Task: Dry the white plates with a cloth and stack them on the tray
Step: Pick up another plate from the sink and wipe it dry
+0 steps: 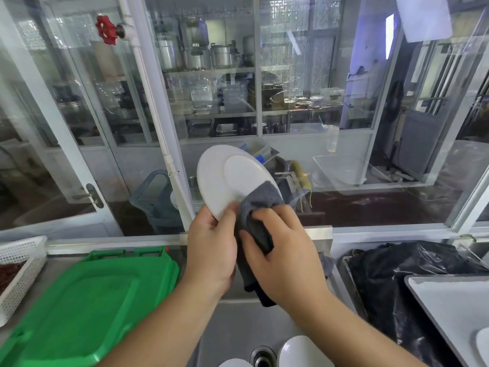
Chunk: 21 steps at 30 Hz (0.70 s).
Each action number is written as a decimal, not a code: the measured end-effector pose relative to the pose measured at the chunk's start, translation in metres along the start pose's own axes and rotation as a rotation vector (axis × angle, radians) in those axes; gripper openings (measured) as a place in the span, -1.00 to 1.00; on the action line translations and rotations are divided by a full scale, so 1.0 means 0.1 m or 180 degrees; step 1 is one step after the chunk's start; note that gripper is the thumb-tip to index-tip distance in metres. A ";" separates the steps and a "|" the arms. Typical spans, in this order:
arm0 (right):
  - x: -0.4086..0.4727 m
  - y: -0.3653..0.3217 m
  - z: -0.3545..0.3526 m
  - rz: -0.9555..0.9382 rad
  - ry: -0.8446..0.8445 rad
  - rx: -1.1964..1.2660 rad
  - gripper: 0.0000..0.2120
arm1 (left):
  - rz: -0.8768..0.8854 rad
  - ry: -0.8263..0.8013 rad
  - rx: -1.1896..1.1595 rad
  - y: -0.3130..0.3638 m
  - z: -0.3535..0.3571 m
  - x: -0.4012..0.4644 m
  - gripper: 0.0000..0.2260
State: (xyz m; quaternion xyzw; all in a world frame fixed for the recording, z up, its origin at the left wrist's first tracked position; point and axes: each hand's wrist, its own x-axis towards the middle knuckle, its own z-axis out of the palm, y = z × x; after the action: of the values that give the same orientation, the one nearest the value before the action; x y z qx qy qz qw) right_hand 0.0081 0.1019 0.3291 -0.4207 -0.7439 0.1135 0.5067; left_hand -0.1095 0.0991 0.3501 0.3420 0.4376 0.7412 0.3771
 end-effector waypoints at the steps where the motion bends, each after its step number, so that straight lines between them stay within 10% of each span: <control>1: 0.06 -0.03 -0.03 -0.0058 -0.0007 -0.0079 -0.74 | -0.0019 -0.0024 -0.0020 -0.01 -0.01 0.00 -0.79; 21: 0.35 0.34 -0.12 0.0081 -0.0551 0.0021 -0.79 | -0.0114 -0.0305 0.0171 -0.08 -0.30 -0.05 -0.86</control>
State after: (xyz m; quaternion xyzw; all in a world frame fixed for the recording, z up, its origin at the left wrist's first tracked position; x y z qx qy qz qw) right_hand 0.0307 0.1460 0.3376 -0.4170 -0.7792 0.1583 0.4404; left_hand -0.1298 0.0858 0.3301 0.3793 0.4448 0.7051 0.4015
